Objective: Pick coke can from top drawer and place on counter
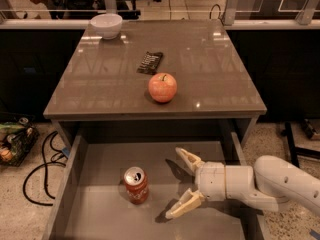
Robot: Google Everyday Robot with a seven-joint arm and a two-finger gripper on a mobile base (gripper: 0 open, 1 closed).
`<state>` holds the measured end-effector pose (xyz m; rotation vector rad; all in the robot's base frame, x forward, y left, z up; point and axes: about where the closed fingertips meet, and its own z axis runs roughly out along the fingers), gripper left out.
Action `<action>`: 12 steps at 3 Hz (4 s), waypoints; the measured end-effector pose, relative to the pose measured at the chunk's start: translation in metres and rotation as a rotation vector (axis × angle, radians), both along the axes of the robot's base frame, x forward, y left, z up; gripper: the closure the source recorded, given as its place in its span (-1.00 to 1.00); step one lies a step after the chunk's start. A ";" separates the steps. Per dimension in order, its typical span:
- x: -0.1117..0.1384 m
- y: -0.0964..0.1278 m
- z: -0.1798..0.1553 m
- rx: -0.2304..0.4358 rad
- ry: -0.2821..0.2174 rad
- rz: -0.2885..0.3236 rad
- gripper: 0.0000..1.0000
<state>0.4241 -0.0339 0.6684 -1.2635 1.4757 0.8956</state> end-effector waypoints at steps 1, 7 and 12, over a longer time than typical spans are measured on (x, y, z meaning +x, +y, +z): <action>-0.006 0.026 -0.011 0.036 -0.023 0.024 -1.00; -0.001 0.077 0.002 -0.050 -0.027 0.061 -1.00; 0.001 0.091 -0.006 -0.035 0.041 0.091 1.00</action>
Offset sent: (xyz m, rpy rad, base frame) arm -0.0244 0.0514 0.0275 -0.0250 -0.2018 0.0273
